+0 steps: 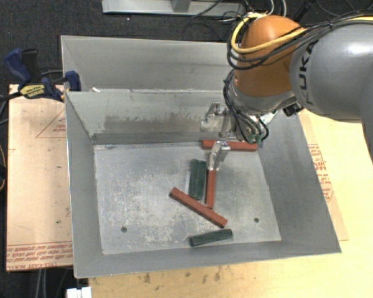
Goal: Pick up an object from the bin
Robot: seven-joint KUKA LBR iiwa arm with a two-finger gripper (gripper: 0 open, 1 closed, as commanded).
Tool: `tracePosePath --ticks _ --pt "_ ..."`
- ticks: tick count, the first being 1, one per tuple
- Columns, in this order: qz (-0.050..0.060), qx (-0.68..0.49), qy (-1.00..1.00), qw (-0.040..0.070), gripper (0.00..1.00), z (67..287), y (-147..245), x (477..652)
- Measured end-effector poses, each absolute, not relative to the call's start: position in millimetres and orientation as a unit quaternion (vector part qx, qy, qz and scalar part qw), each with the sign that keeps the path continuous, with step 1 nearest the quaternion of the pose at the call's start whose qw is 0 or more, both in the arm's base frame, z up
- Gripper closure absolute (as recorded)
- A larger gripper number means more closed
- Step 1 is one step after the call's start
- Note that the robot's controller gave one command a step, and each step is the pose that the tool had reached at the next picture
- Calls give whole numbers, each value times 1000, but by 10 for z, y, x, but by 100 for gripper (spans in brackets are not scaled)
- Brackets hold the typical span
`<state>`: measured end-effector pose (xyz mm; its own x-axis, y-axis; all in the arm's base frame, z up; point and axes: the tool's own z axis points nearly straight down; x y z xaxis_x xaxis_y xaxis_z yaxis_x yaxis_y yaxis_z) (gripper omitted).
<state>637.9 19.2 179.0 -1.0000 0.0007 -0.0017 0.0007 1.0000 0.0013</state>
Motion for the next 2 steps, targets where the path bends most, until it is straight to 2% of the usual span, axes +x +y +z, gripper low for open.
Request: tracePosePath --ticks 1,2 --pt "1 0 1000 1 0 1790 192 6379" --pt "3 -110 994 9 100 890 -68 6369"
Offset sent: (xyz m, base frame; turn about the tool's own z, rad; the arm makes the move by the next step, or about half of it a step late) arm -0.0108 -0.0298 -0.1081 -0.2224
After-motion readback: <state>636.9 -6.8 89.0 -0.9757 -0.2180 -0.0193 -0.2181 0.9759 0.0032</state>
